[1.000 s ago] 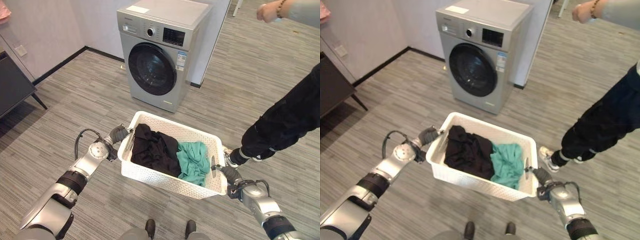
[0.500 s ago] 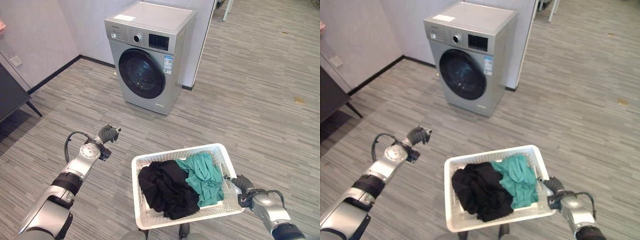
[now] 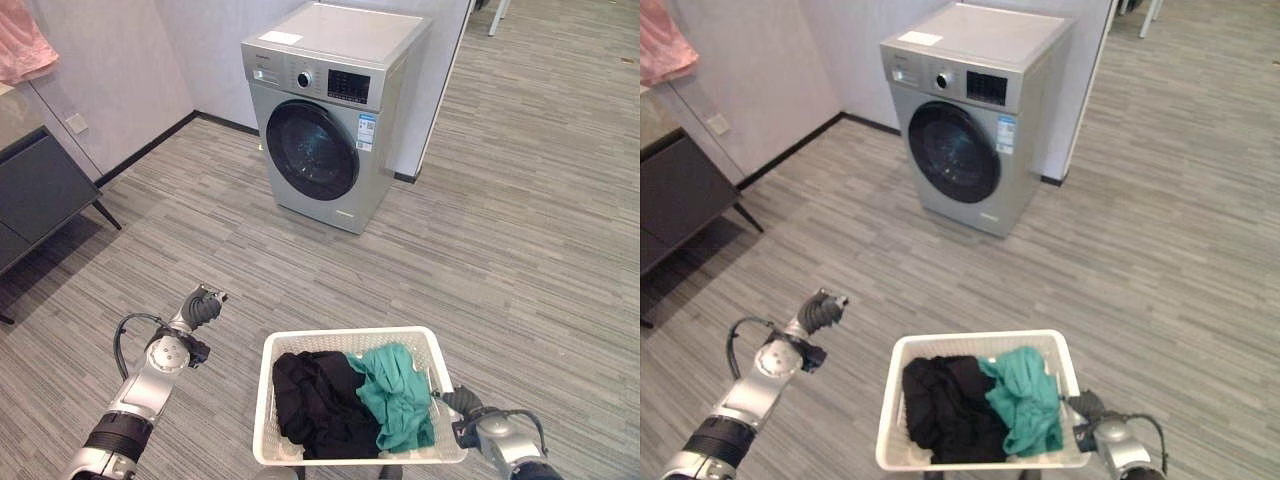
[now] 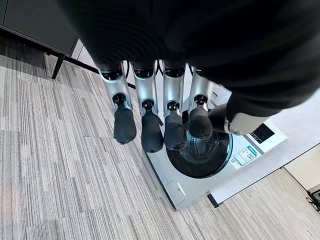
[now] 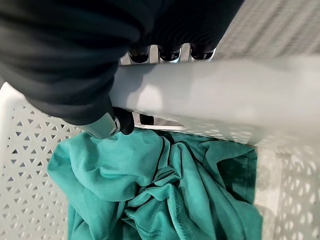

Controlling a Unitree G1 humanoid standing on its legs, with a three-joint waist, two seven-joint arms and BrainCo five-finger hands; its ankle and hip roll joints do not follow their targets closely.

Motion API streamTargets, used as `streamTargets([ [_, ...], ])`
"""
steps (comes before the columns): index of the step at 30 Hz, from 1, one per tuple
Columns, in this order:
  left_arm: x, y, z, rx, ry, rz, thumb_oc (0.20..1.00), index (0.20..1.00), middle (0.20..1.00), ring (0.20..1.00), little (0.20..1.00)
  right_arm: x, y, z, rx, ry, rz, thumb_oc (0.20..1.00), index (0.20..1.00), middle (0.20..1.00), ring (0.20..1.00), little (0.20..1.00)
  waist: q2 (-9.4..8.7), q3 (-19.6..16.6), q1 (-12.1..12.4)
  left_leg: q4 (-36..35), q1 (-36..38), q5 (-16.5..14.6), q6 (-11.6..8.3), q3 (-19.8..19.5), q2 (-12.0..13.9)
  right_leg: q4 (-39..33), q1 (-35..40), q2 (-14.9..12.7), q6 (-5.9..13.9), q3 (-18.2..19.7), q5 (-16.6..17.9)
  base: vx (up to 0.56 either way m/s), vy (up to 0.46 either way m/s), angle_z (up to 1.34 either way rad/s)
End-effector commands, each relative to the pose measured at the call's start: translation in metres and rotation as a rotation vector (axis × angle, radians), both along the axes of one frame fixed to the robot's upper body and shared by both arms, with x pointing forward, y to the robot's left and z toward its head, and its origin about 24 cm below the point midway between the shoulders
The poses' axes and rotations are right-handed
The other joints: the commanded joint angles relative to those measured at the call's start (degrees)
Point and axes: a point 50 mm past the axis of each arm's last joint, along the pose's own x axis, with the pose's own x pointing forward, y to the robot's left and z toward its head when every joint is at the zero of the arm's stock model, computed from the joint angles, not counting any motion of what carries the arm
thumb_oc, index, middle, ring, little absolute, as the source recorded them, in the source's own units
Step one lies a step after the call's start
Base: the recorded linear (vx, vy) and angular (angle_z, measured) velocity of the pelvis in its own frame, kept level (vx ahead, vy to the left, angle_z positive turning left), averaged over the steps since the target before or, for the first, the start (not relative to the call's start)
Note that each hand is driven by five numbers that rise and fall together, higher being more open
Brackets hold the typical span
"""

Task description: Grab the laundry basket,head to the washer,open it,put in the laundry and shut it.

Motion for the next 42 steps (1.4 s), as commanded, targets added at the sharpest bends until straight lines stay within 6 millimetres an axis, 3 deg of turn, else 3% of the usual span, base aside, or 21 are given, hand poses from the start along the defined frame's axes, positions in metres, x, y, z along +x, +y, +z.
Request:
streamTargets([
  [1, 0.016, 0.007, 0.025, 0.014, -0.111, 0.013, 0.200, 0.200, 0.200, 0.200, 0.200, 0.066, 0.007, 0.065, 0.106, -0.345, 0.024, 0.200, 0.200, 0.200, 0.200, 0.200, -1.05, -0.70, 1.52, 1.11, -1.88, -1.23, -3.03, 4.88, 4.69, 1.21, 2.82, -5.49, 4.95, -2.08, -3.79, -0.01, 0.096, -0.07],
  [6, 0.012, 0.015, 0.026, 0.006, -0.114, 0.039, 0.200, 0.200, 0.200, 0.200, 0.200, 0.089, 0.013, 0.099, 0.110, -0.478, 0.038, 0.200, 0.200, 0.200, 0.200, 0.200, -2.41, -0.41, 2.19, 5.00, -2.73, -4.11, -2.03, 5.46, 3.99, 2.33, 2.14, -6.99, 5.59, -1.27, -3.20, -0.02, 0.130, -0.13],
  [9, 0.006, 0.022, 0.027, 0.003, -0.114, 0.051, 0.200, 0.200, 0.200, 0.200, 0.200, 0.101, 0.008, 0.128, 0.115, -0.569, 0.036, 0.200, 0.200, 0.200, 0.200, 0.200, -3.19, -0.28, 2.46, 9.28, -3.37, -7.98, 0.13, 6.35, 2.25, 5.91, 0.56, -10.08, 6.70, -0.03, -1.60, -0.02, 0.273, -0.13],
  [12, 0.006, 0.023, 0.029, 0.009, -0.109, 0.046, 0.200, 0.200, 0.200, 0.200, 0.200, 0.107, 0.002, 0.140, 0.131, -0.603, 0.008, 0.200, 0.200, 0.200, 0.200, 0.200, -2.74, -0.53, 2.38, 10.08, -1.95, -11.13, 1.99, 6.08, 0.48, 12.31, -1.03, -13.08, 8.14, 1.29, 0.03, 0.07, 0.284, -0.21],
  [14, 0.011, 0.021, 0.032, 0.003, -0.119, 0.038, 0.200, 0.200, 0.200, 0.200, 0.200, 0.116, -0.002, 0.149, 0.128, -0.612, -0.010, 0.200, 0.200, 0.200, 0.200, 0.200, -2.11, -0.18, 2.17, 10.04, -1.01, -11.72, 3.15, 6.39, -0.33, 17.98, -3.03, -14.88, 8.19, 0.84, 1.90, -0.02, 0.290, -0.14],
  [16, 0.018, 0.013, 0.035, -0.007, -0.124, 0.013, 0.200, 0.200, 0.200, 0.200, 0.200, 0.128, -0.004, 0.160, 0.151, -0.628, -0.041, 0.200, 0.200, 0.200, 0.200, 0.200, -1.23, 0.87, 1.63, 9.60, 0.26, -11.69, 4.09, 7.32, -0.80, 25.52, -5.56, -14.96, 8.09, -0.25, 1.44, -0.05, 0.309, -0.13],
  [17, 0.020, 0.011, 0.037, -0.010, -0.128, 0.005, 0.200, 0.200, 0.200, 0.200, 0.200, 0.132, -0.004, 0.162, 0.165, -0.633, -0.055, 0.200, 0.200, 0.200, 0.200, 0.200, -0.84, 0.95, 1.48, 9.41, 0.61, -11.70, 4.34, 7.45, -0.97, 28.11, -6.22, -14.33, 8.18, -0.90, 0.67, -0.03, 0.340, -0.07],
  [18, 0.027, 0.004, 0.040, -0.028, -0.140, -0.008, 0.200, 0.200, 0.200, 0.200, 0.200, 0.138, -0.010, 0.168, 0.178, -0.643, -0.097, 0.200, 0.200, 0.200, 0.200, 0.200, -0.61, 1.38, 0.24, 8.99, 1.39, -11.27, 4.37, 6.89, -1.82, 32.06, -9.28, -10.55, 7.95, -0.05, -1.31, 0.00, 0.206, -0.13],
  [19, 0.027, 0.004, 0.041, -0.029, -0.142, -0.008, 0.200, 0.200, 0.200, 0.200, 0.200, 0.138, -0.010, 0.169, 0.178, -0.645, -0.097, 0.200, 0.200, 0.200, 0.200, 0.200, -0.58, 1.43, 0.30, 8.95, 1.36, -11.29, 4.31, 6.91, -1.80, 32.24, -9.43, -10.55, 7.89, -0.01, -1.48, -0.04, 0.147, -0.01],
  [20, 0.031, 0.000, 0.041, -0.047, -0.146, -0.006, 0.200, 0.200, 0.200, 0.200, 0.200, 0.139, -0.012, 0.169, 0.189, -0.644, -0.115, 0.200, 0.200, 0.200, 0.200, 0.200, -0.85, 1.59, -0.38, 8.45, 1.20, -9.66, 4.06, 7.11, -1.99, 30.72, -11.18, -7.53, 6.32, -0.13, -2.24, 0.00, 0.000, 0.00],
  [21, 0.034, -0.003, 0.041, -0.060, -0.148, -0.007, 0.200, 0.200, 0.200, 0.200, 0.200, 0.140, -0.012, 0.168, 0.203, -0.643, -0.129, 0.200, 0.200, 0.200, 0.200, 0.200, -1.07, 1.54, -0.73, 8.22, 1.50, -9.43, 3.81, 6.59, -2.36, 29.27, -11.99, -5.93, 6.20, -0.19, -2.96, 0.16, 0.067, 0.15],
  [22, 0.041, -0.012, 0.046, -0.080, -0.168, -0.027, 0.200, 0.200, 0.200, 0.200, 0.200, 0.142, -0.010, 0.168, 0.236, -0.644, -0.154, 0.200, 0.200, 0.200, 0.200, 0.200, -1.29, 0.74, -1.06, 7.13, 3.31, -10.75, 3.21, 5.21, -2.88, 24.52, -11.69, -3.77, 5.63, -1.99, -5.41, 0.21, 0.044, 0.08],
  [24, 0.044, -0.017, 0.048, -0.089, -0.178, -0.035, 0.200, 0.200, 0.200, 0.200, 0.200, 0.144, -0.009, 0.169, 0.245, -0.648, -0.164, 0.200, 0.200, 0.200, 0.200, 0.200, -1.26, 0.80, -1.62, 6.93, 3.73, -10.78, 2.84, 4.19, -2.77, 21.71, -12.66, -2.36, 4.84, -2.38, -5.21, 0.16, 0.010, 0.34],
  [26, 0.049, -0.022, 0.052, -0.117, -0.204, -0.029, 0.200, 0.200, 0.200, 0.200, 0.200, 0.149, -0.006, 0.176, 0.280, -0.669, -0.181, 0.200, 0.200, 0.200, 0.200, 0.200, -1.65, 0.80, -2.27, 6.63, 5.70, -11.78, 2.56, 2.10, -4.27, 13.45, -14.48, -0.65, 5.55, -1.47, -2.37, 0.22, 0.017, 0.62],
  [27, 0.050, -0.022, 0.052, -0.117, -0.205, -0.028, 0.200, 0.200, 0.200, 0.200, 0.200, 0.149, -0.006, 0.177, 0.280, -0.670, -0.182, 0.200, 0.200, 0.200, 0.200, 0.200, -1.59, 0.88, -2.33, 6.64, 5.73, -11.78, 2.56, 2.06, -4.22, 13.07, -14.26, -0.53, 5.55, -1.56, -2.14, 0.19, 0.020, 0.59],
  [30, 0.053, -0.021, 0.055, -0.113, -0.216, -0.020, 0.200, 0.200, 0.200, 0.200, 0.200, 0.158, 0.003, 0.186, 0.338, -0.700, -0.184, 0.200, 0.200, 0.200, 0.200, 0.200, -2.18, 0.36, -1.84, 6.57, 7.50, -12.72, 2.67, 1.84, -6.50, 8.35, -13.39, 1.34, 5.75, -5.88, 0.03, 0.18, 0.032, 0.34],
  [34, 0.052, -0.021, 0.053, -0.108, -0.201, -0.026, 0.200, 0.200, 0.200, 0.200, 0.200, 0.163, 0.010, 0.190, 0.389, -0.706, -0.198, 0.200, 0.200, 0.200, 0.200, 0.200, -2.33, -0.38, -1.76, 7.30, 8.11, -13.47, 2.80, 1.85, -7.60, 8.35, -12.82, 2.27, 5.20, -8.68, 0.00, 0.20, 0.037, 0.16],
  [39, 0.054, -0.028, 0.047, -0.126, -0.177, -0.037, 0.200, 0.200, 0.200, 0.200, 0.200, 0.171, 0.025, 0.198, 0.433, -0.722, -0.177, 0.200, 0.200, 0.200, 0.200, 0.200, -1.34, -2.28, -1.80, 10.33, 9.41, -15.16, 2.16, 1.65, -7.98, 7.84, -10.27, 3.48, 2.33, -10.02, -3.20, 0.25, 0.023, 0.16],
  [40, 0.056, -0.027, 0.049, -0.130, -0.183, -0.031, 0.200, 0.200, 0.200, 0.200, 0.200, 0.172, 0.031, 0.203, 0.403, -0.731, -0.122, 0.200, 0.200, 0.200, 0.200, 0.200, -0.25, -2.91, -2.21, 12.46, 9.76, -13.98, 0.51, 1.49, -7.21, 8.44, -9.74, 3.90, 1.37, -9.82, -4.81, 0.20, 0.014, -0.06],
  [41, 0.056, -0.027, 0.049, -0.131, -0.183, -0.031, 0.200, 0.200, 0.200, 0.200, 0.200, 0.171, 0.031, 0.202, 0.402, -0.730, -0.120, 0.200, 0.200, 0.200, 0.200, 0.200, -0.17, -2.92, -2.28, 12.59, 9.72, -14.07, 0.38, 1.45, -7.12, 8.51, -9.73, 3.95, 1.30, -9.87, -4.95, 0.39, -0.008, -0.04],
  [42, 0.058, -0.027, 0.052, -0.139, -0.200, -0.029, 0.200, 0.200, 0.200, 0.200, 0.200, 0.171, 0.038, 0.205, 0.398, -0.743, -0.081, 0.200, 0.200, 0.200, 0.200, 0.200, 0.42, -3.22, -1.96, 18.46, 8.53, -9.88, -3.99, 2.94, -5.70, 8.12, -7.63, 4.02, 0.37, -11.46, -5.89, 0.19, -0.045, -0.03],
])
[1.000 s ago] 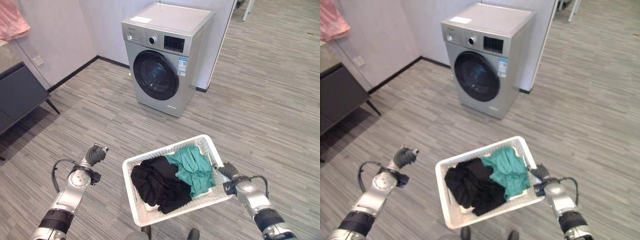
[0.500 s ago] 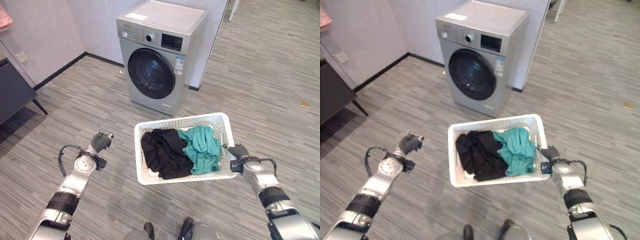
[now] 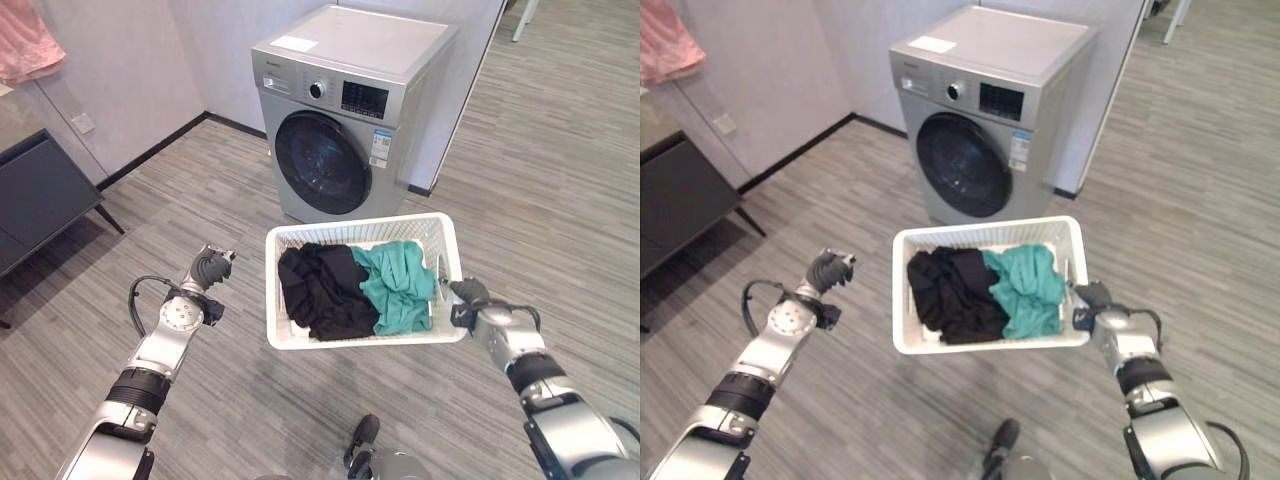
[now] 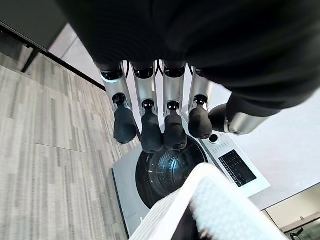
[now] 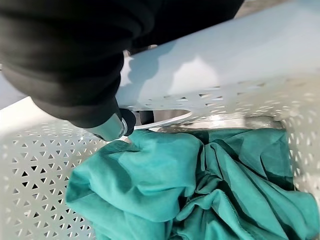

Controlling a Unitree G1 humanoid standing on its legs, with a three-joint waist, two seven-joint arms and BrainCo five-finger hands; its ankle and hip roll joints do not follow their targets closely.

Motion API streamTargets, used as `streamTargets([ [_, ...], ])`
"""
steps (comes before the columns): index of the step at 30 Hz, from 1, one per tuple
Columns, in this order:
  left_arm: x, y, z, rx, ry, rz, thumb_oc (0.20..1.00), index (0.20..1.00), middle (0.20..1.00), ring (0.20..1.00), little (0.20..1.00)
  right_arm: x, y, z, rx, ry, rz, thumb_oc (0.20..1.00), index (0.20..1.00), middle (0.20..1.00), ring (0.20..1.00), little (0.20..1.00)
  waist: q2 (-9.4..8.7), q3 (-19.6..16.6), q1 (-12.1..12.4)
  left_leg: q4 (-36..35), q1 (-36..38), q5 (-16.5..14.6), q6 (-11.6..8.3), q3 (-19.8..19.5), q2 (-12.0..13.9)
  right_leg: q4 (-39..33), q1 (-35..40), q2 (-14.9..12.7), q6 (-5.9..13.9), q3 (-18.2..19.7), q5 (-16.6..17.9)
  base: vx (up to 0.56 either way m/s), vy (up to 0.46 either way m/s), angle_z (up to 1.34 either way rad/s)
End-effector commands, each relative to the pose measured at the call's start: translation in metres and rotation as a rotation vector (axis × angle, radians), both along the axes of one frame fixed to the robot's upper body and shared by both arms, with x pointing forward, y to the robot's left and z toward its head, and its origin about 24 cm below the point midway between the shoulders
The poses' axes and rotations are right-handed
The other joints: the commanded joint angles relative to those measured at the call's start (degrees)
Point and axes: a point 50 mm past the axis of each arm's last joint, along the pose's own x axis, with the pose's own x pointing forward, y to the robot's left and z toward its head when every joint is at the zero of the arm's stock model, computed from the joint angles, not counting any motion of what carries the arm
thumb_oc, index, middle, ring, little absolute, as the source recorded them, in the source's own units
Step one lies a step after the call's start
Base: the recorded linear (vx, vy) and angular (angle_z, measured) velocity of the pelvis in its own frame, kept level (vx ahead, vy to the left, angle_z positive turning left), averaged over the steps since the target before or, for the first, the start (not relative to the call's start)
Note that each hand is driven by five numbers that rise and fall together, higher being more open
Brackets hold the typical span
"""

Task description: Grab the laundry basket,head to the washer,open it,put in the laundry and shut it.

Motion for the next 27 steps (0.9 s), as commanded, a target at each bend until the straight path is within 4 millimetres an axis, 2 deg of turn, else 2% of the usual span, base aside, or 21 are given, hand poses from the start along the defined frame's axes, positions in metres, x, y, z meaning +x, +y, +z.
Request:
streamTargets([
  [1, 0.010, -0.008, 0.012, 0.001, -0.059, -0.042, 0.200, 0.200, 0.200, 0.200, 0.200, 0.040, 0.044, 0.082, 0.185, -0.378, 0.130, 0.200, 0.200, 0.200, 0.200, 0.200, -0.41, -6.80, 1.46, 11.52, -3.77, 0.78, -1.80, 2.85, -7.01, 1.51, -0.50, -2.05, 8.98, -1.94, -5.95, 0.24, -0.073, 0.00],
  [2, 0.012, -0.008, 0.016, 0.005, -0.068, -0.041, 0.200, 0.200, 0.200, 0.200, 0.200, 0.039, 0.044, 0.084, 0.182, -0.388, 0.133, 0.200, 0.200, 0.200, 0.200, 0.200, -0.73, -6.60, 1.44, 17.50, -5.94, 3.26, -4.41, 4.47, -5.12, 1.32, 0.47, -2.21, 8.59, -2.44, -6.15, 0.12, -0.076, -0.04],
  [4, 0.015, -0.005, 0.022, 0.018, -0.084, -0.032, 0.200, 0.200, 0.200, 0.200, 0.200, 0.037, 0.046, 0.085, 0.174, -0.396, 0.151, 0.200, 0.200, 0.200, 0.200, 0.200, -1.65, -5.86, 1.12, 28.10, -8.70, 8.08, -7.05, 9.02, 0.37, 1.27, 2.32, -2.50, 6.85, -2.33, -7.58, 0.20, -0.124, 0.08],
  [5, 0.019, -0.007, 0.028, 0.027, -0.103, -0.034, 0.200, 0.200, 0.200, 0.200, 0.200, 0.038, 0.053, 0.090, 0.189, -0.422, 0.158, 0.200, 0.200, 0.200, 0.200, 0.200, -2.19, -5.21, 2.32, 37.27, -11.73, 11.50, -8.66, 9.83, 3.26, 0.00, 4.83, -1.45, 5.14, -1.77, -9.19, 0.14, -0.134, 0.11],
  [6, 0.019, -0.008, 0.029, 0.028, -0.104, -0.035, 0.200, 0.200, 0.200, 0.200, 0.200, 0.039, 0.053, 0.090, 0.190, -0.423, 0.156, 0.200, 0.200, 0.200, 0.200, 0.200, -2.11, -5.10, 2.38, 38.01, -12.12, 11.36, -8.92, 9.64, 3.62, -0.19, 4.85, -1.10, 4.88, -1.79, -9.25, 0.21, -0.164, -0.06],
  [7, 0.023, -0.010, 0.033, 0.029, -0.120, -0.029, 0.200, 0.200, 0.200, 0.200, 0.200, 0.036, 0.054, 0.092, 0.201, -0.441, 0.157, 0.200, 0.200, 0.200, 0.200, 0.200, -3.61, -4.00, 2.81, 41.82, -15.98, 13.01, -8.20, 10.42, 9.60, -1.25, 6.75, -1.56, 4.00, -1.88, -10.21, 0.10, -0.088, -0.18],
  [8, 0.023, -0.010, 0.034, 0.030, -0.120, -0.030, 0.200, 0.200, 0.200, 0.200, 0.200, 0.036, 0.054, 0.092, 0.202, -0.441, 0.155, 0.200, 0.200, 0.200, 0.200, 0.200, -3.54, -3.98, 2.86, 42.12, -16.11, 12.91, -8.24, 10.29, 9.83, -1.24, 6.78, -1.37, 3.94, -1.92, -10.28, 0.21, -0.030, -0.10],
  [9, 0.025, -0.017, 0.035, 0.024, -0.122, -0.046, 0.200, 0.200, 0.200, 0.200, 0.200, 0.031, 0.058, 0.085, 0.224, -0.432, 0.164, 0.200, 0.200, 0.200, 0.200, 0.200, -4.63, -3.62, 2.42, 35.87, -15.77, 10.87, -5.27, 13.27, 16.05, -1.28, 7.81, -2.81, 4.61, -3.14, -10.39, 0.10, 0.050, 0.04],
  [10, 0.025, -0.017, 0.035, 0.025, -0.121, -0.047, 0.200, 0.200, 0.200, 0.200, 0.200, 0.031, 0.058, 0.084, 0.224, -0.431, 0.162, 0.200, 0.200, 0.200, 0.200, 0.200, -4.81, -3.56, 2.50, 35.26, -15.24, 10.89, -4.98, 13.59, 15.66, -1.23, 7.97, -3.12, 4.83, -3.12, -10.30, 0.14, 0.101, 0.27],
  [11, 0.026, -0.018, 0.035, 0.023, -0.123, -0.050, 0.200, 0.200, 0.200, 0.200, 0.200, 0.031, 0.059, 0.084, 0.228, -0.433, 0.165, 0.200, 0.200, 0.200, 0.200, 0.200, -5.25, -3.51, 2.60, 31.73, -15.98, 9.34, -4.12, 13.44, 16.65, -1.41, 8.32, -3.70, 5.17, -2.95, -10.28, 0.16, 0.243, 0.12],
  [12, 0.025, -0.019, 0.036, 0.022, -0.130, -0.054, 0.200, 0.200, 0.200, 0.200, 0.200, 0.031, 0.061, 0.085, 0.222, -0.433, 0.174, 0.200, 0.200, 0.200, 0.200, 0.200, -5.52, -3.98, 3.04, 20.65, -16.82, 7.96, -3.50, 10.08, 15.59, -1.38, 8.27, -4.51, 6.24, -0.88, -10.21, 0.20, 0.346, 0.01],
  [14, 0.027, -0.018, 0.038, 0.012, -0.136, -0.051, 0.200, 0.200, 0.200, 0.200, 0.200, 0.033, 0.064, 0.087, 0.228, -0.437, 0.180, 0.200, 0.200, 0.200, 0.200, 0.200, -5.35, -4.42, 3.14, 8.79, -17.14, 10.35, -4.42, 7.24, 16.51, -0.56, 8.57, -5.15, 6.68, 1.21, -10.89, 0.19, 0.319, 0.01],
  [16, 0.027, -0.017, 0.040, 0.010, -0.139, -0.047, 0.200, 0.200, 0.200, 0.200, 0.200, 0.034, 0.065, 0.089, 0.223, -0.438, 0.185, 0.200, 0.200, 0.200, 0.200, 0.200, -5.25, -4.46, 3.28, 4.18, -16.56, 12.21, -4.63, 5.61, 16.14, 0.00, 8.65, -5.12, 6.67, 2.34, -11.51, 0.19, 0.243, -0.01],
  [17, 0.029, -0.010, 0.047, 0.016, -0.164, -0.030, 0.200, 0.200, 0.200, 0.200, 0.200, 0.036, 0.067, 0.092, 0.227, -0.444, 0.191, 0.200, 0.200, 0.200, 0.200, 0.200, -4.95, -4.56, 4.07, -1.16, -17.54, 14.71, -5.64, 0.61, 16.49, 0.73, 9.85, -4.83, 6.92, 4.51, -12.81, 0.24, 0.300, -0.29],
  [20, 0.031, -0.008, 0.057, 0.025, -0.193, -0.028, 0.200, 0.200, 0.200, 0.200, 0.200, 0.039, 0.068, 0.099, 0.229, -0.463, 0.194, 0.200, 0.200, 0.200, 0.200, 0.200, -4.92, -4.11, 4.24, -3.37, -19.05, 15.85, -6.02, -1.97, 16.58, 2.37, 10.41, -5.35, 6.69, 5.91, -14.08, 0.20, 0.312, -0.37],
  [21, 0.033, -0.005, 0.068, 0.046, -0.226, -0.026, 0.200, 0.200, 0.200, 0.200, 0.200, 0.039, 0.063, 0.104, 0.214, -0.482, 0.188, 0.200, 0.200, 0.200, 0.200, 0.200, -4.51, -4.18, 4.21, -2.44, -19.70, 15.57, -6.09, -3.16, 15.83, 3.81, 11.11, -6.40, 7.37, 6.42, -14.59, 0.21, 0.382, -0.26],
  [22, 0.034, -0.005, 0.068, 0.046, -0.226, -0.026, 0.200, 0.200, 0.200, 0.200, 0.200, 0.039, 0.063, 0.104, 0.214, -0.483, 0.188, 0.200, 0.200, 0.200, 0.200, 0.200, -4.55, -4.16, 4.23, -2.32, -19.75, 15.48, -6.06, -3.17, 15.78, 3.90, 11.08, -6.48, 7.42, 6.43, -14.62, 0.27, 0.595, 0.10],
  [24, 0.033, -0.003, 0.073, 0.065, -0.242, -0.037, 0.200, 0.200, 0.200, 0.200, 0.200, 0.036, 0.055, 0.108, 0.194, -0.502, 0.176, 0.200, 0.200, 0.200, 0.200, 0.200, -3.13, -5.27, 4.49, 0.60, -18.83, 12.83, -5.54, -3.80, 13.22, 7.38, 11.44, -10.37, 9.15, 6.75, -14.25, 0.21, 0.512, 0.41],
  [25, 0.033, -0.003, 0.073, 0.066, -0.241, -0.038, 0.200, 0.200, 0.200, 0.200, 0.200, 0.036, 0.055, 0.107, 0.193, -0.502, 0.175, 0.200, 0.200, 0.200, 0.200, 0.200, -3.24, -5.32, 4.60, 0.91, -18.96, 12.58, -5.42, -3.74, 13.06, 7.56, 11.32, -10.61, 9.29, 6.83, -14.28, 0.17, 0.584, 0.21],
  [26, 0.032, 0.002, 0.072, 0.094, -0.235, -0.031, 0.200, 0.200, 0.200, 0.200, 0.200, 0.031, 0.048, 0.104, 0.175, -0.498, 0.167, 0.200, 0.200, 0.200, 0.200, 0.200, -3.03, -5.70, 4.49, 3.46, -18.75, 9.28, -2.92, -4.32, 9.09, 9.98, 11.15, -14.47, 10.16, 7.57, -11.82, 0.16, 0.591, 0.02],
  [27, 0.031, 0.006, 0.072, 0.105, -0.228, -0.026, 0.200, 0.200, 0.200, 0.200, 0.200, 0.029, 0.043, 0.103, 0.172, -0.504, 0.151, 0.200, 0.200, 0.200, 0.200, 0.200, -3.01, -5.95, 4.32, 3.97, -18.02, 7.63, -1.61, -4.05, 7.04, 12.09, 10.76, -16.49, 10.59, 8.35, -10.60, 0.23, 0.785, -0.05],
])
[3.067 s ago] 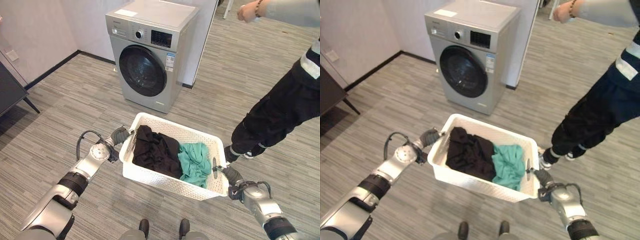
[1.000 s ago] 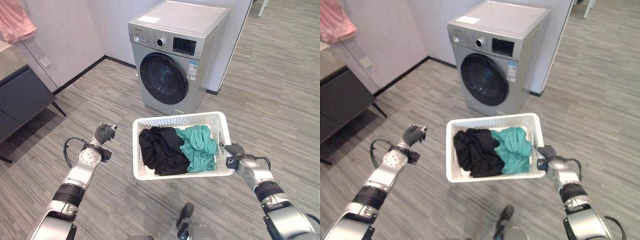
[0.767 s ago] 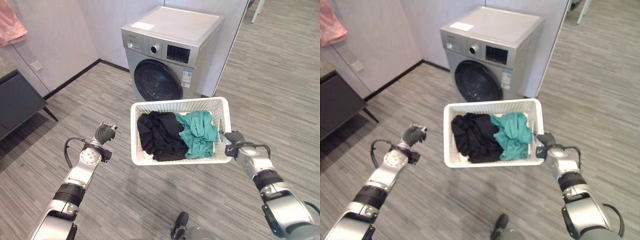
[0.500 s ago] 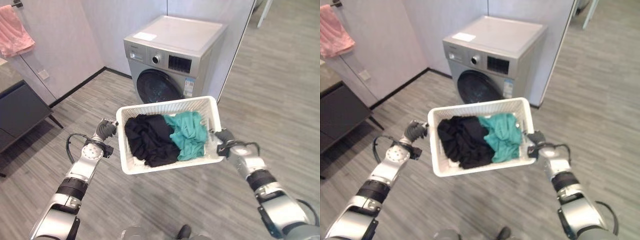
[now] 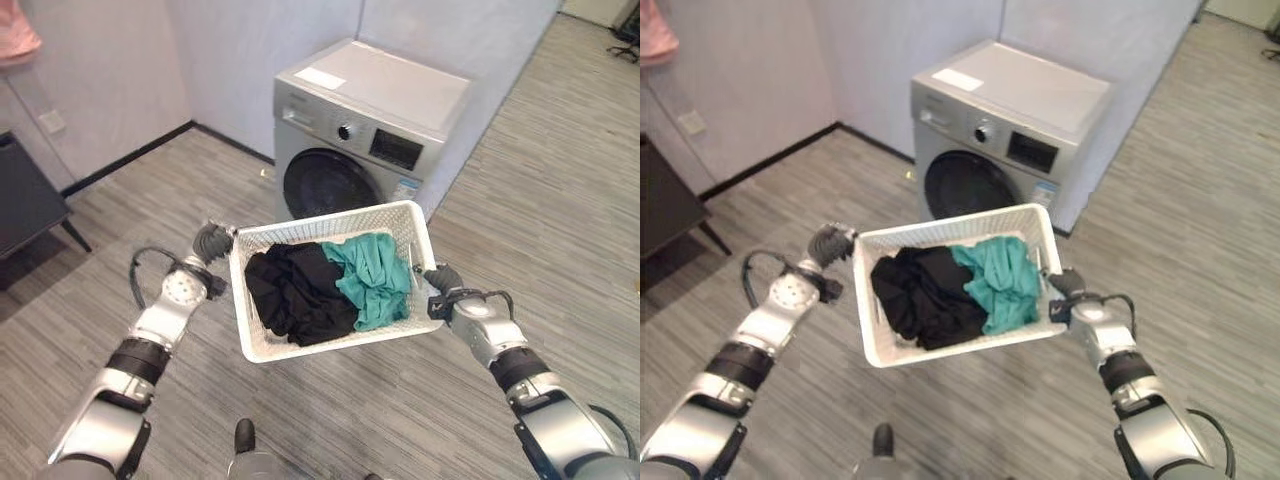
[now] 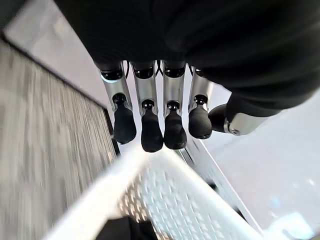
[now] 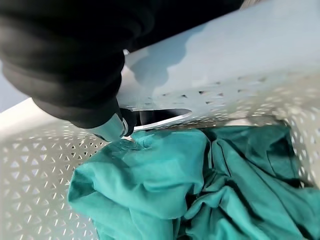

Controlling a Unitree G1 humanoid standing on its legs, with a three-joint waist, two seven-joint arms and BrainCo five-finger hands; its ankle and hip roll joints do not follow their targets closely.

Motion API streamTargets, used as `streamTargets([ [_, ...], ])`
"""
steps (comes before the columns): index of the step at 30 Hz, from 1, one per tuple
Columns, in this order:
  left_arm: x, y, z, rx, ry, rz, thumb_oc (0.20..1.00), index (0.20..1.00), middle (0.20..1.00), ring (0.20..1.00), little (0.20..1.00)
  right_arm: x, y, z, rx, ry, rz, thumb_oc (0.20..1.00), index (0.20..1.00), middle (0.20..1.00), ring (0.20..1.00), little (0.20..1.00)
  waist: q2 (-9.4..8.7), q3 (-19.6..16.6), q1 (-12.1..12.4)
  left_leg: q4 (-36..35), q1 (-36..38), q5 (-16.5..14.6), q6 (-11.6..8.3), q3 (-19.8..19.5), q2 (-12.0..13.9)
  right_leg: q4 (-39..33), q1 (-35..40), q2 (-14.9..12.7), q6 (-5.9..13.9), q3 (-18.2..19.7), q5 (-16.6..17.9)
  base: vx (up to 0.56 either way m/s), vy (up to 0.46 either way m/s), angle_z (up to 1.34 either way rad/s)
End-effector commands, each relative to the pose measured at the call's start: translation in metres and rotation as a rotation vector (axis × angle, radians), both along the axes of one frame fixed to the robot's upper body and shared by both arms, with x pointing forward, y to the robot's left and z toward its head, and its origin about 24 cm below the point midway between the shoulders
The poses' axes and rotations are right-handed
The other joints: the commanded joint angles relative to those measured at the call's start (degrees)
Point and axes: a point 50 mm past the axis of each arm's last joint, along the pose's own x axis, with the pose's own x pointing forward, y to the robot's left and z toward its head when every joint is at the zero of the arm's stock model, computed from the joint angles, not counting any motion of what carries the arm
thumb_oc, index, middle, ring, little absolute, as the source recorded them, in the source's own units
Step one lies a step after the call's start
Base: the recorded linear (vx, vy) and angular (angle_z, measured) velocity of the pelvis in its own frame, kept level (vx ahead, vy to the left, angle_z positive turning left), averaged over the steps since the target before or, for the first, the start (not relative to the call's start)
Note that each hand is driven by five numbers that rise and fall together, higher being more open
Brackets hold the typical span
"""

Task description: Grab the laundry basket,head to the washer,open it,put in the laundry and shut it.

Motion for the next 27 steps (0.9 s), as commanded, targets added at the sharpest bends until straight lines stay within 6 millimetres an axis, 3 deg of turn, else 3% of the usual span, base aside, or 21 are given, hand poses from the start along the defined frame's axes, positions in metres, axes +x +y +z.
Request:
streamTargets([
  [1, 0.007, -0.001, 0.026, 0.023, -0.120, -0.028, 0.200, 0.200, 0.200, 0.200, 0.200, 0.028, -0.010, 0.103, 0.157, -0.446, 0.000, 0.200, 0.200, 0.200, 0.200, 0.200, 3.32, -4.33, 1.93, 2.47, 3.67, -7.12, -0.91, -2.89, 2.37, 16.13, -3.14, -5.40, 3.81, 1.34, -4.37, 0.18, 0.542, -0.01],
  [4, 0.002, 0.009, 0.024, 0.033, -0.108, -0.004, 0.200, 0.200, 0.200, 0.200, 0.200, 0.027, -0.017, 0.103, 0.125, -0.443, -0.010, 0.200, 0.200, 0.200, 0.200, 0.200, 3.34, -4.41, 1.88, 2.12, 6.08, -9.70, 1.33, -0.60, 0.00, 22.38, -5.37, -8.55, 5.33, 2.54, -1.76, 0.14, 0.359, -0.17],
  [5, -0.003, 0.018, 0.020, 0.039, -0.092, 0.015, 0.200, 0.200, 0.200, 0.200, 0.200, 0.027, -0.020, 0.099, 0.122, -0.428, -0.022, 0.200, 0.200, 0.200, 0.200, 0.200, 3.94, -3.95, 2.24, 1.49, 7.89, -10.64, 2.78, 1.49, -1.26, 25.85, -7.09, -9.03, 5.33, 0.67, -2.17, 0.22, 0.516, -0.68],
  [6, -0.005, 0.021, 0.019, 0.039, -0.087, 0.021, 0.200, 0.200, 0.200, 0.200, 0.200, 0.027, -0.022, 0.095, 0.116, -0.415, -0.023, 0.200, 0.200, 0.200, 0.200, 0.200, 3.97, -3.48, 2.41, 0.97, 9.16, -10.97, 3.28, 2.49, -1.85, 28.14, -8.85, -8.47, 5.48, 0.88, -2.50, 0.15, 0.459, -0.75],
  [7, -0.006, 0.022, 0.018, 0.039, -0.085, 0.023, 0.200, 0.200, 0.200, 0.200, 0.200, 0.026, -0.025, 0.093, 0.106, -0.405, -0.029, 0.200, 0.200, 0.200, 0.200, 0.200, 4.01, -2.95, 1.80, 0.78, 9.69, -10.89, 3.51, 2.34, -2.58, 28.12, -10.46, -6.04, 5.10, 1.95, -3.47, 0.08, 0.189, -0.73],
  [8, -0.006, 0.022, 0.018, 0.038, -0.085, 0.024, 0.200, 0.200, 0.200, 0.200, 0.200, 0.026, -0.025, 0.093, 0.105, -0.404, -0.028, 0.200, 0.200, 0.200, 0.200, 0.200, 4.08, -3.00, 1.92, 0.73, 9.74, -10.94, 3.44, 2.51, -2.46, 28.23, -10.63, -5.92, 5.00, 2.13, -3.60, 0.06, 0.169, -0.45],
  [9, -0.007, 0.023, 0.017, 0.034, -0.090, 0.026, 0.200, 0.200, 0.200, 0.200, 0.200, 0.024, -0.031, 0.091, 0.090, -0.397, -0.041, 0.200, 0.200, 0.200, 0.200, 0.200, 4.10, -2.24, 0.81, 0.39, 10.15, -10.70, 3.57, 1.90, -3.31, 26.60, -12.86, -2.33, 4.64, 4.12, -4.89, 0.05, 0.120, -0.36],
  [10, -0.009, 0.023, 0.017, 0.024, -0.093, 0.029, 0.200, 0.200, 0.200, 0.200, 0.200, 0.021, -0.038, 0.088, 0.089, -0.389, -0.058, 0.200, 0.200, 0.200, 0.200, 0.200, 3.98, -2.14, 0.66, 0.01, 10.01, -10.20, 3.73, 2.39, -4.04, 20.31, -12.98, 0.74, 3.83, 4.06, -5.19, 0.05, 0.124, -0.19],
  [13, -0.008, 0.020, 0.017, 0.015, -0.102, 0.025, 0.200, 0.200, 0.200, 0.200, 0.200, 0.019, -0.042, 0.086, 0.084, -0.388, -0.072, 0.200, 0.200, 0.200, 0.200, 0.200, 3.76, -1.73, 0.00, -0.49, 10.62, -10.91, 3.57, 1.17, -4.43, 14.10, -15.34, 2.26, 3.97, 5.92, -3.85, 0.15, 0.007, 0.12],
  [14, -0.006, 0.016, 0.017, 0.008, -0.109, 0.023, 0.200, 0.200, 0.200, 0.200, 0.200, 0.016, -0.042, 0.084, 0.086, -0.388, -0.070, 0.200, 0.200, 0.200, 0.200, 0.200, 3.45, -1.40, -0.60, -0.73, 11.59, -11.62, 3.50, 0.37, -4.81, 9.19, -16.42, 2.98, 5.08, 8.60, -1.26, 0.28, -0.061, 0.38],
  [15, -0.005, 0.015, 0.017, 0.006, -0.114, 0.021, 0.200, 0.200, 0.200, 0.200, 0.200, 0.017, -0.041, 0.086, 0.080, -0.396, -0.063, 0.200, 0.200, 0.200, 0.200, 0.200, 3.02, -1.30, -0.75, -0.72, 11.86, -11.91, 3.46, 0.04, -5.28, 7.33, -17.32, 2.91, 5.39, 8.90, 0.07, 0.31, -0.054, 0.41],
  [17, -0.005, 0.016, 0.016, 0.007, -0.114, 0.029, 0.200, 0.200, 0.200, 0.200, 0.200, 0.018, -0.040, 0.091, 0.070, -0.411, -0.052, 0.200, 0.200, 0.200, 0.200, 0.200, 3.07, -1.21, -0.37, -0.53, 13.65, -13.78, 2.89, 0.07, -5.07, 6.11, -18.24, 2.49, 6.70, 5.73, 1.31, 0.32, -0.047, 0.32],
  [18, -0.005, 0.016, 0.016, 0.006, -0.114, 0.029, 0.200, 0.200, 0.200, 0.200, 0.200, 0.019, -0.039, 0.094, 0.068, -0.418, -0.043, 0.200, 0.200, 0.200, 0.200, 0.200, 3.27, -1.29, -0.36, -0.07, 14.30, -15.00, 2.67, 0.35, -4.66, 5.45, -17.31, 2.54, 6.89, 2.68, 0.98, 0.25, -0.039, 0.08],
  [19, -0.005, 0.016, 0.016, 0.006, -0.114, 0.029, 0.200, 0.200, 0.200, 0.200, 0.200, 0.019, -0.039, 0.094, 0.067, -0.418, -0.043, 0.200, 0.200, 0.200, 0.200, 0.200, 3.36, -1.22, -0.45, 0.00, 14.36, -15.08, 2.64, 0.27, -4.58, 5.39, -17.14, 2.60, 6.89, 2.57, 0.97, 0.21, -0.045, 0.11],
  [20, -0.004, 0.015, 0.014, 0.013, -0.104, 0.026, 0.200, 0.200, 0.200, 0.200, 0.200, 0.019, -0.038, 0.095, 0.059, -0.421, -0.034, 0.200, 0.200, 0.200, 0.200, 0.200, 2.98, -1.63, -0.24, 0.77, 14.80, -15.98, 2.44, 0.80, -4.77, 5.75, -16.47, 2.40, 6.46, 0.03, 0.53, 0.37, -0.103, 0.13],
  [21, -0.005, 0.015, 0.011, 0.005, -0.094, 0.030, 0.200, 0.200, 0.200, 0.200, 0.200, 0.018, -0.037, 0.098, 0.042, -0.425, -0.010, 0.200, 0.200, 0.200, 0.200, 0.200, 2.27, -2.49, -0.67, 4.27, 15.89, -18.15, 1.64, 1.19, -4.44, 8.37, -15.52, 2.08, 5.67, -1.21, -0.65, 0.37, -0.103, 0.16],
  [22, -0.005, 0.015, 0.011, 0.005, -0.094, 0.031, 0.200, 0.200, 0.200, 0.200, 0.200, 0.018, -0.037, 0.098, 0.042, -0.424, -0.010, 0.200, 0.200, 0.200, 0.200, 0.200, 2.29, -2.49, -0.70, 4.38, 15.85, -18.22, 1.63, 1.16, -4.41, 8.41, -15.51, 2.09, 5.66, -1.24, -0.69, 0.40, -0.146, 0.19],
  [23, -0.005, 0.014, 0.007, 0.000, -0.081, 0.030, 0.200, 0.200, 0.200, 0.200, 0.200, 0.016, -0.038, 0.098, 0.031, -0.426, 0.000, 0.200, 0.200, 0.200, 0.200, 0.200, 2.08, -2.74, -1.47, 8.91, 15.30, -17.53, 0.28, 1.22, -3.45, 9.13, -14.98, 3.09, 4.72, -0.46, -1.92, 0.34, -0.248, 0.12],
  [24, -0.008, 0.021, 0.006, -0.019, -0.077, 0.057, 0.200, 0.200, 0.200, 0.200, 0.200, 0.017, -0.036, 0.105, 0.026, -0.449, 0.021, 0.200, 0.200, 0.200, 0.200, 0.200, 1.05, -2.93, -1.43, 21.30, 12.20, -13.06, -2.57, 3.31, 0.52, 8.43, -11.94, 4.66, 3.02, -1.07, -3.28, 0.34, -0.257, 0.12],
  [25, -0.008, 0.021, 0.006, -0.020, -0.077, 0.058, 0.200, 0.200, 0.200, 0.200, 0.200, 0.017, -0.035, 0.106, 0.027, -0.449, 0.021, 0.200, 0.200, 0.200, 0.200, 0.200, 1.27, -2.96, -1.54, 22.18, 11.71, -13.39, -2.79, 3.12, 0.97, 8.24, -11.91, 5.05, 2.83, -1.21, -3.28, 0.27, -0.293, 0.04],
  [27, -0.009, 0.025, 0.005, -0.034, -0.081, 0.083, 0.200, 0.200, 0.200, 0.200, 0.200, 0.017, -0.033, 0.115, -0.006, -0.470, 0.049, 0.200, 0.200, 0.200, 0.200, 0.200, 0.75, -1.94, -0.60, 34.99, 6.66, -9.26, -4.09, 0.99, 3.29, 6.22, -8.94, 8.34, 0.00, 0.34, -5.03, 0.12, -0.217, -0.25],
])
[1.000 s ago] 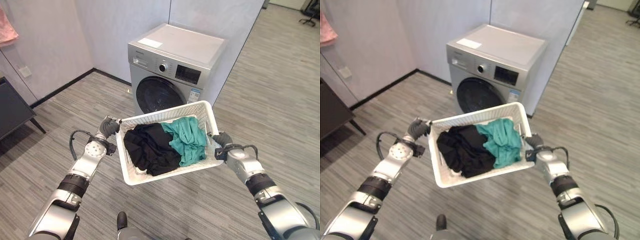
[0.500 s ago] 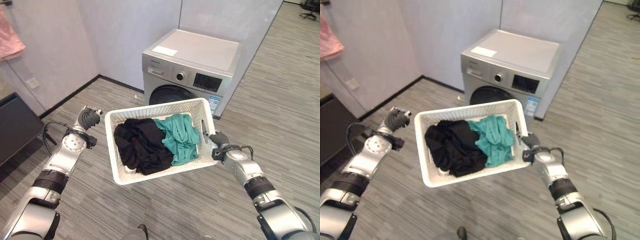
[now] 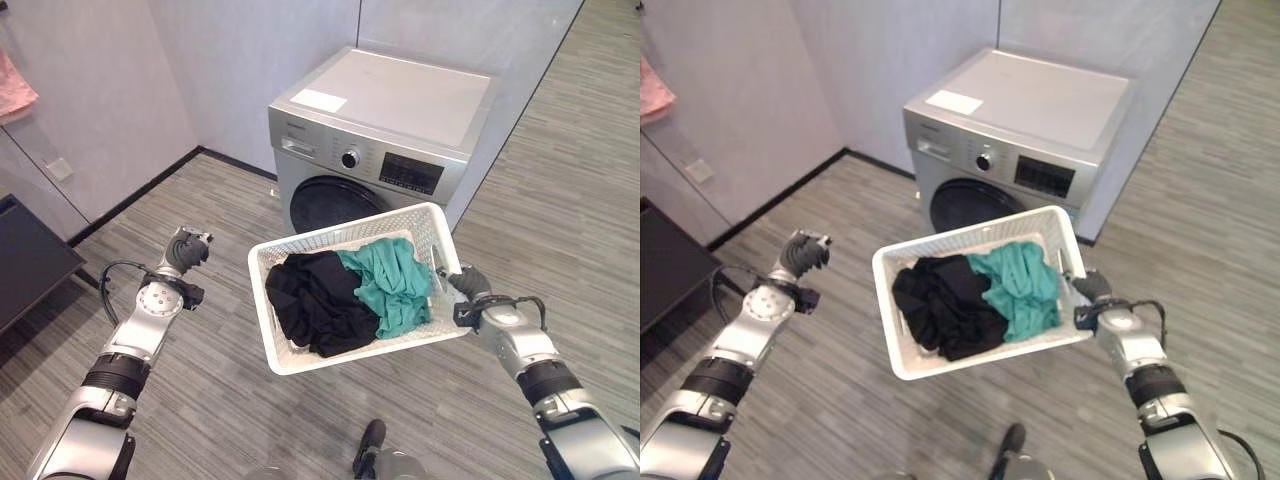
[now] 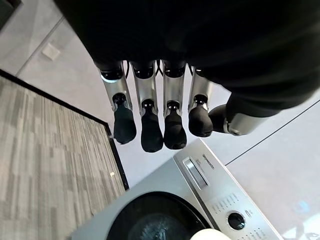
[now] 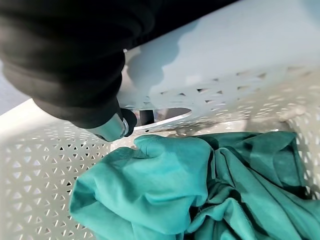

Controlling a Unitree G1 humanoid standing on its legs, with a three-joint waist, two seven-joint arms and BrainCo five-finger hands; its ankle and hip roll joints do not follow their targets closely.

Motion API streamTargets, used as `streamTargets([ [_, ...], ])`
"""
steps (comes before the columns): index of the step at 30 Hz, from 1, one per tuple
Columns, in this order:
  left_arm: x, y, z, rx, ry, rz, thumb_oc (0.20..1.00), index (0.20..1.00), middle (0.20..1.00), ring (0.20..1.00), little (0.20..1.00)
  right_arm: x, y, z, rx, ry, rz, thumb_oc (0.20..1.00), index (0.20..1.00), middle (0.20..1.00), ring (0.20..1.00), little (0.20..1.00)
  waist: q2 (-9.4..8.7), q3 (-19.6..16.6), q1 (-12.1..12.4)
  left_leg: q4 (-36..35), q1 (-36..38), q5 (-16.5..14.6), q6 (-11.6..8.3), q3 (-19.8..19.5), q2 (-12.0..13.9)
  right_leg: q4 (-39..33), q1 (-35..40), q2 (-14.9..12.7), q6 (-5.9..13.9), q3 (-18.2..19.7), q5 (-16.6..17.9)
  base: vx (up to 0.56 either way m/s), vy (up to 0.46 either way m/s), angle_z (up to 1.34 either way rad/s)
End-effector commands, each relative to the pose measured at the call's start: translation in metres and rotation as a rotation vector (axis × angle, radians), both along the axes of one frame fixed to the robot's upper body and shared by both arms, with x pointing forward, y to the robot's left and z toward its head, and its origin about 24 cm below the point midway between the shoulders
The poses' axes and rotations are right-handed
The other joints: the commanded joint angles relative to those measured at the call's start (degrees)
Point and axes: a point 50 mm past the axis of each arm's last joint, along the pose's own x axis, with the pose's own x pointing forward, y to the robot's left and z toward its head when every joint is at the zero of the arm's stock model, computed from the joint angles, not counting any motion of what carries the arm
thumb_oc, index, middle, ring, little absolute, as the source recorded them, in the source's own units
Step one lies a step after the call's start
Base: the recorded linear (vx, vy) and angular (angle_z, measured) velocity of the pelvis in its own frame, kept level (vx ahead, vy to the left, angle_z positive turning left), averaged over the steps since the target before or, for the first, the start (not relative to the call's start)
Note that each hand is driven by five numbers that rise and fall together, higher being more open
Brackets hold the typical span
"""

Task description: Grab the laundry basket,head to the washer,open it,put in the laundry and shut it.

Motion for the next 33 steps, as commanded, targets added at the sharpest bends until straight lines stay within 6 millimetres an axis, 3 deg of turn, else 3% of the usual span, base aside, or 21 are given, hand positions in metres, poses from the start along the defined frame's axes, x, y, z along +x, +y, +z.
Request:
streamTargets([
  [1, 0.008, 0.001, 0.026, 0.049, -0.099, -0.006, 0.200, 0.200, 0.200, 0.200, 0.200, 0.030, 0.010, 0.110, 0.064, -0.442, 0.102, 0.200, 0.200, 0.200, 0.200, 0.200, -2.32, -4.16, 0.61, 14.19, -3.14, 4.37, 1.57, -0.43, -1.89, 1.75, 3.24, -1.31, 4.77, 3.33, -8.59, 0.13, -0.172, -0.58],
  [2, 0.009, 0.001, 0.028, 0.047, -0.104, -0.005, 0.200, 0.200, 0.200, 0.200, 0.200, 0.028, 0.010, 0.112, 0.055, -0.451, 0.113, 0.200, 0.200, 0.200, 0.200, 0.200, -2.70, -3.97, 0.53, 12.93, -4.07, 4.05, 2.03, -0.08, -0.39, 1.29, 3.87, -0.85, 4.52, 3.21, -9.00, 0.19, -0.083, -0.54],
  [3, 0.012, 0.000, 0.033, 0.042, -0.120, -0.004, 0.200, 0.200, 0.200, 0.200, 0.200, 0.023, 0.012, 0.118, 0.028, -0.477, 0.156, 0.200, 0.200, 0.200, 0.200, 0.200, -3.71, -3.97, 0.05, 3.82, -3.91, 1.86, 3.24, 2.36, 2.09, 0.16, 4.38, -1.44, 5.49, 3.08, -8.87, 0.14, -0.031, -0.33],
  [4, 0.012, 0.000, 0.033, 0.042, -0.120, -0.004, 0.200, 0.200, 0.200, 0.200, 0.200, 0.023, 0.012, 0.118, 0.028, -0.477, 0.156, 0.200, 0.200, 0.200, 0.200, 0.200, -3.71, -3.97, 0.05, 3.82, -3.91, 1.86, 3.24, 2.36, 2.09, 0.16, 4.38, -1.44, 5.49, 3.08, -8.87, 0.16, 0.111, -0.07],
  [5, 0.014, -0.004, 0.036, 0.050, -0.129, -0.020, 0.200, 0.200, 0.200, 0.200, 0.200, 0.016, 0.014, 0.121, 0.008, -0.495, 0.198, 0.200, 0.200, 0.200, 0.200, 0.200, -4.12, -4.28, -0.14, -8.93, -3.11, 2.62, 2.94, 3.30, 2.93, -1.45, 4.94, -2.20, 6.45, 4.02, -8.43, 0.07, 0.101, 0.04],
  [6, 0.014, -0.005, 0.036, 0.050, -0.128, -0.021, 0.200, 0.200, 0.200, 0.200, 0.200, 0.016, 0.014, 0.120, 0.008, -0.494, 0.197, 0.200, 0.200, 0.200, 0.200, 0.200, -4.25, -4.35, -0.03, -9.99, -2.56, 3.16, 2.97, 3.53, 2.63, -1.57, 5.00, -2.34, 6.48, 4.07, -8.34, 0.09, 0.140, -0.04],
  [8, 0.016, -0.007, 0.041, 0.070, -0.141, -0.036, 0.200, 0.200, 0.200, 0.200, 0.200, 0.010, 0.016, 0.128, 0.014, -0.535, 0.235, 0.200, 0.200, 0.200, 0.200, 0.200, -4.19, -4.49, 0.04, -16.14, -3.08, 7.32, 0.87, 3.73, 3.38, -2.94, 6.34, -2.75, 7.08, 4.55, -8.05, 0.09, 0.141, -0.23],
  [14, 0.015, -0.007, 0.047, 0.138, -0.151, -0.059, 0.200, 0.200, 0.200, 0.200, 0.200, -0.002, 0.016, 0.145, 0.027, -0.612, 0.275, 0.200, 0.200, 0.200, 0.200, 0.200, -1.88, -7.13, -0.77, -25.58, 2.38, 8.68, 1.46, 4.62, -0.34, -2.58, 7.07, -4.18, 7.98, 4.44, -6.98, 0.06, 0.161, -0.27],
  [17, 0.016, -0.006, 0.049, 0.153, -0.157, -0.064, 0.200, 0.200, 0.200, 0.200, 0.200, 0.002, 0.018, 0.153, 0.030, -0.631, 0.285, 0.200, 0.200, 0.200, 0.200, 0.200, -1.38, -7.58, -0.49, -26.66, 3.97, 8.33, 1.82, 5.06, -1.16, -2.31, 7.38, -4.89, 8.38, 4.68, -6.90, 0.05, 0.131, 0.12],
  [22, 0.020, -0.008, 0.054, 0.140, -0.175, -0.061, 0.200, 0.200, 0.200, 0.200, 0.200, 0.023, 0.024, 0.183, 0.052, -0.686, 0.263, 0.200, 0.200, 0.200, 0.200, 0.200, -1.80, -7.93, 0.07, -26.74, 4.56, 8.10, 2.17, 6.06, -1.50, -1.37, 7.27, -5.65, 8.84, 4.73, -6.96, 0.03, 0.018, 0.18],
  [25, 0.023, -0.009, 0.054, 0.110, -0.174, -0.062, 0.200, 0.200, 0.200, 0.200, 0.200, 0.041, 0.019, 0.217, 0.048, -0.723, 0.201, 0.200, 0.200, 0.200, 0.200, 0.200, -2.72, -8.05, 0.83, -26.38, 4.82, 8.20, 1.88, 6.30, -0.85, -0.92, 7.29, -5.28, 8.74, 4.41, -7.40, 0.05, -0.055, 0.04],
  [26, 0.023, -0.009, 0.055, 0.109, -0.176, -0.060, 0.200, 0.200, 0.200, 0.200, 0.200, 0.042, 0.019, 0.218, 0.048, -0.724, 0.203, 0.200, 0.200, 0.200, 0.200, 0.200, -2.65, -7.97, 0.75, -26.37, 4.83, 8.20, 1.87, 6.30, -0.84, -0.90, 7.29, -5.28, 8.73, 4.42, -7.41, 0.07, -0.119, 0.03],
  [27, 0.023, -0.008, 0.052, 0.093, -0.167, -0.060, 0.200, 0.200, 0.200, 0.200, 0.200, 0.048, 0.013, 0.239, 0.047, -0.747, 0.155, 0.200, 0.200, 0.200, 0.200, 0.200, -3.31, -7.99, 1.26, -25.78, 4.65, 8.39, 1.47, 6.47, -0.18, -0.67, 7.22, -4.77, 8.46, 4.24, -7.86, 0.04, -0.072, 0.05],
  [28, 0.023, -0.008, 0.052, 0.091, -0.169, -0.058, 0.200, 0.200, 0.200, 0.200, 0.200, 0.049, 0.014, 0.240, 0.046, -0.748, 0.157, 0.200, 0.200, 0.200, 0.200, 0.200, -3.20, -7.90, 1.17, -25.73, 4.62, 8.38, 1.46, 6.46, -0.15, -0.64, 7.20, -4.75, 8.45, 4.24, -7.88, 0.07, -0.115, 0.02],
  [30, 0.023, -0.007, 0.054, 0.086, -0.167, -0.059, 0.200, 0.200, 0.200, 0.200, 0.200, 0.052, 0.008, 0.263, 0.047, -0.785, 0.116, 0.200, 0.200, 0.200, 0.200, 0.200, -3.98, -7.95, 1.58, -24.09, 4.06, 8.68, 0.96, 6.37, 0.97, -0.63, 7.21, -3.87, 8.02, 4.10, -8.49, 0.05, -0.122, -0.01],
  [32, 0.023, -0.005, 0.055, 0.078, -0.166, -0.054, 0.200, 0.200, 0.200, 0.200, 0.200, 0.055, 0.000, 0.282, 0.059, -0.807, 0.056, 0.200, 0.200, 0.200, 0.200, 0.200, -4.50, -7.92, 1.90, -20.70, 3.20, 7.86, 0.17, 5.19, 2.42, -0.48, 7.47, -2.46, 7.66, 4.94, -9.95, 0.07, -0.179, -0.02],
  [33, 0.023, -0.002, 0.057, 0.061, -0.173, -0.044, 0.200, 0.200, 0.200, 0.200, 0.200, 0.058, -0.001, 0.295, 0.077, -0.818, 0.026, 0.200, 0.200, 0.200, 0.200, 0.200, -5.13, -7.02, 2.77, -14.51, 0.96, 9.07, 0.75, 4.10, 3.36, -0.62, 7.57, -1.48, 6.22, 4.98, -9.89, 0.03, -0.147, -0.03],
])
